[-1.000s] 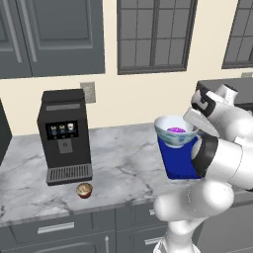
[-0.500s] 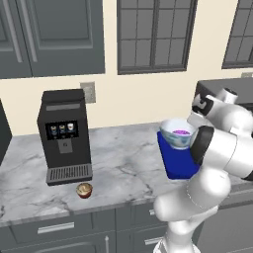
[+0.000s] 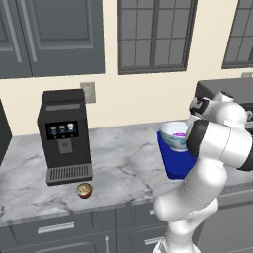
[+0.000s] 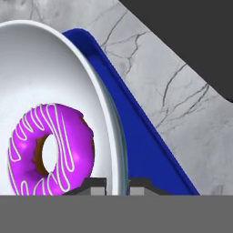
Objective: Place the bowl with donut and the cupcake onto the tray.
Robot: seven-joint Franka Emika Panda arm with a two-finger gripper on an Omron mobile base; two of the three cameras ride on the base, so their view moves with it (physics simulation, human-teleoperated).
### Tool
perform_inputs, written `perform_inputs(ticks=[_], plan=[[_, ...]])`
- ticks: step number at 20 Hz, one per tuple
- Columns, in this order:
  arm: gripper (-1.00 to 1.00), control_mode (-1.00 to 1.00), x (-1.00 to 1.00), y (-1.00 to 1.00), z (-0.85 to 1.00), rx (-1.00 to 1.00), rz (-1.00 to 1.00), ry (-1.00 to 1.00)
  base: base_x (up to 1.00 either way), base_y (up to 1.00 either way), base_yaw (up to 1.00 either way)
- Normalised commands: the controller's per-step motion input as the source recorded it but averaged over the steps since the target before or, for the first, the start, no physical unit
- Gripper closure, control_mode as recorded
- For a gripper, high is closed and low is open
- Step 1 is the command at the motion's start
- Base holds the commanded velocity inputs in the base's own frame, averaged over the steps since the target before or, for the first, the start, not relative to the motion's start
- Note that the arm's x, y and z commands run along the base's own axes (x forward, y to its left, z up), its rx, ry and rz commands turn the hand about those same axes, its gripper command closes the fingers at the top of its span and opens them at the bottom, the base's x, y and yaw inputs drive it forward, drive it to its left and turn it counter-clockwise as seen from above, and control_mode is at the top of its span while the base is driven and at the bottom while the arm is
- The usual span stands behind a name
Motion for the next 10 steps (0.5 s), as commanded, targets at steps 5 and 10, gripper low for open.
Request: perform_inputs(ticks=[5, 10], plan=[[1.0, -1.0, 0.13, -0.01, -0.25, -0.02, 0.01, -0.11, 0.0, 0.0, 0.0], [1.0, -1.0, 0.19, -0.03, -0.25, 0.0, 0.01, -0.14, 0.0, 0.0, 0.0]])
